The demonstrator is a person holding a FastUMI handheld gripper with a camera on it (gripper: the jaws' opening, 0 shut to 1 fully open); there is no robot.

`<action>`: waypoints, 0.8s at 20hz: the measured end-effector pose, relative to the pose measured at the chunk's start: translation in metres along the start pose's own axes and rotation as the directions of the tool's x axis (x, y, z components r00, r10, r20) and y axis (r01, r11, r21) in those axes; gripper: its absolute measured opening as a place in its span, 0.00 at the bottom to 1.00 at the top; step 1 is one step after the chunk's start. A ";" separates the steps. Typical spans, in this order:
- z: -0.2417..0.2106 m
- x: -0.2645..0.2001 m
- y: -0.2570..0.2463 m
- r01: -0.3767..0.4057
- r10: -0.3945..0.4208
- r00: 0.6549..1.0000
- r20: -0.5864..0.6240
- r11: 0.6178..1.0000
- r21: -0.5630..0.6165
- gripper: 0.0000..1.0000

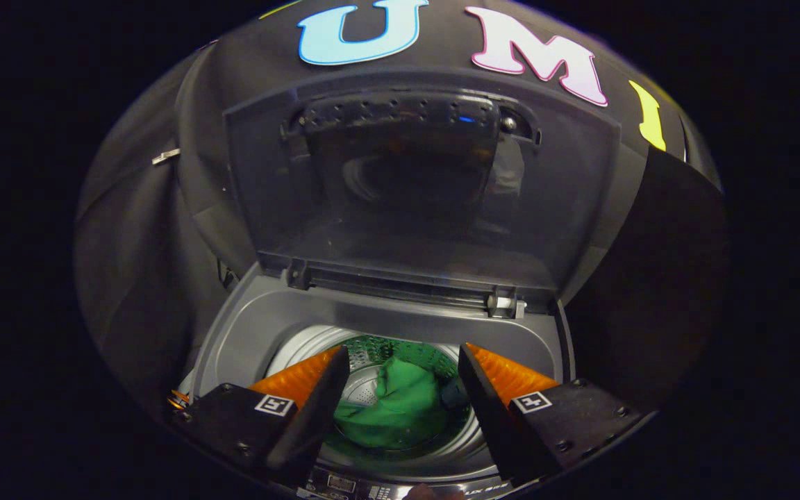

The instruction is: Put the clothes into the washing machine and then close the washing machine lid.

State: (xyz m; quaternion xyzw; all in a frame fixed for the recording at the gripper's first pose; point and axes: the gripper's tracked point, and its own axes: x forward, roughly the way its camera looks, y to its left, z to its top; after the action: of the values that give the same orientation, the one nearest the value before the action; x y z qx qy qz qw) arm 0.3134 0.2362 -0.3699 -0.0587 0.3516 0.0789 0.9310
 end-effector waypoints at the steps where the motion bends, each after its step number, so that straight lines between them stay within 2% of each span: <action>1: 0.008 -0.009 0.001 -0.007 0.007 1.000 0.025 1.000 -0.004 0.98; 6: 0.055 -0.056 -0.001 -0.015 0.018 0.986 0.166 1.000 -0.020 0.99; 14: 0.158 -0.132 -0.003 -0.109 0.083 0.930 0.359 0.993 0.050 0.99; 16: 0.179 -0.142 -0.007 -0.106 0.081 0.918 0.387 0.993 0.046 0.99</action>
State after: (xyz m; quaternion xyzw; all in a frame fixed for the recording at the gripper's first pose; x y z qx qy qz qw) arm 0.3258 0.2442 -0.1418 0.0054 0.1670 0.1217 0.9784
